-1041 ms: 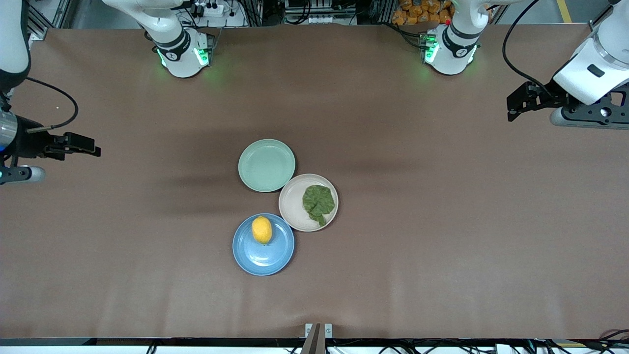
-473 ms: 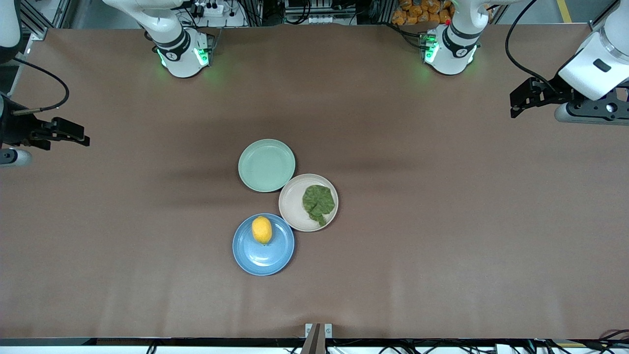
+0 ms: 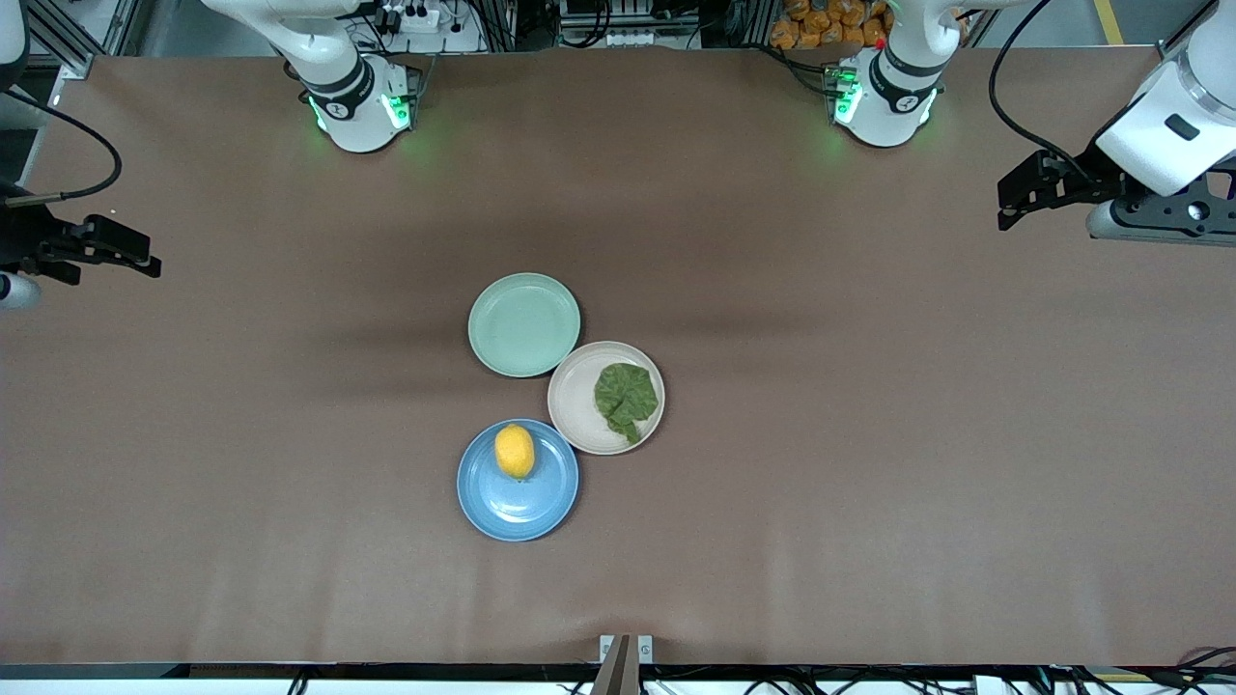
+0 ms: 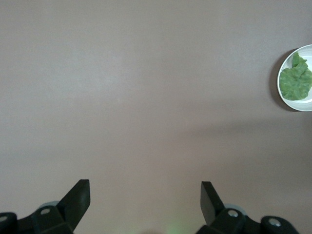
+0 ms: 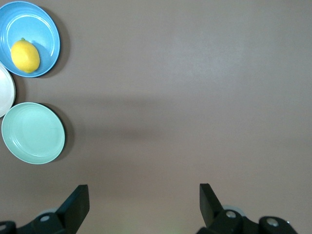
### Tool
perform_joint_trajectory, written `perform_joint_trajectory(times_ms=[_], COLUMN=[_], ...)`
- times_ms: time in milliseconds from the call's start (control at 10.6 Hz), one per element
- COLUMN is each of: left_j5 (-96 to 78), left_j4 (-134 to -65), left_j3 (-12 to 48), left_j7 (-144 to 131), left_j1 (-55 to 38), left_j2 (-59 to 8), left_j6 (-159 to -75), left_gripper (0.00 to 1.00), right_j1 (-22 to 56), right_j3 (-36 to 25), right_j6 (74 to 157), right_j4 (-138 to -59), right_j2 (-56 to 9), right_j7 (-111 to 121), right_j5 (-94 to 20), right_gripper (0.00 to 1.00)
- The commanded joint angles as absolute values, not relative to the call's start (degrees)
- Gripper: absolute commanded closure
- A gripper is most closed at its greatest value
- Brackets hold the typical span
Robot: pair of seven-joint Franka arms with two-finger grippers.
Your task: Place lemon and lettuce in plates
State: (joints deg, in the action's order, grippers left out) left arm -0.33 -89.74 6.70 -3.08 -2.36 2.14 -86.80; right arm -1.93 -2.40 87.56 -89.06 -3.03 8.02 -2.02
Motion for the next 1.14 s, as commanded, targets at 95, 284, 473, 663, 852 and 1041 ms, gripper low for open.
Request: perform_joint_trajectory(times_ms=[95,284,473,663,852,1041], left_j5=[-1.8,-1.9,-2.3,-2.3,-2.2,-2.1], left_j4=[-88.6,-88.6,-88.6,-88.6,-88.6,-88.6], left_j3=[7.0,7.1,7.2,7.3,7.3,7.3], left_j7=[-1.8,-1.8,-3.0,-3.1,-3.1,-3.1], left_j1=[-2.0,-2.0,-2.4,-2.4,-2.3,-2.3], left_j2=[2.2,2.0,2.0,2.1,2.1,2.1], left_j6=[-85.5,-85.5,-85.5,-85.5,-85.5,-85.5], left_gripper=[0.00,0.00,0.00,0.00,0.00,0.00], right_j1=[-2.7,-2.4,-2.1,-2.0,-0.7,0.3], right_j3=[-1.3,-1.2,-1.1,-1.0,-1.0,-1.1], right_j6=[87.3,87.3,87.3,87.4,87.9,87.9], right_j4=[-88.7,-88.8,-88.8,-88.8,-88.8,-88.8], right_j2=[-1.7,-1.1,-1.0,-1.1,-1.3,-1.5], right_j7=[6.6,4.7,1.9,1.8,1.7,1.7], right_j5=[-0.3,-0.3,-0.5,-0.9,-0.5,-0.4], right_gripper=[0.00,0.00,0.00,0.00,0.00,0.00])
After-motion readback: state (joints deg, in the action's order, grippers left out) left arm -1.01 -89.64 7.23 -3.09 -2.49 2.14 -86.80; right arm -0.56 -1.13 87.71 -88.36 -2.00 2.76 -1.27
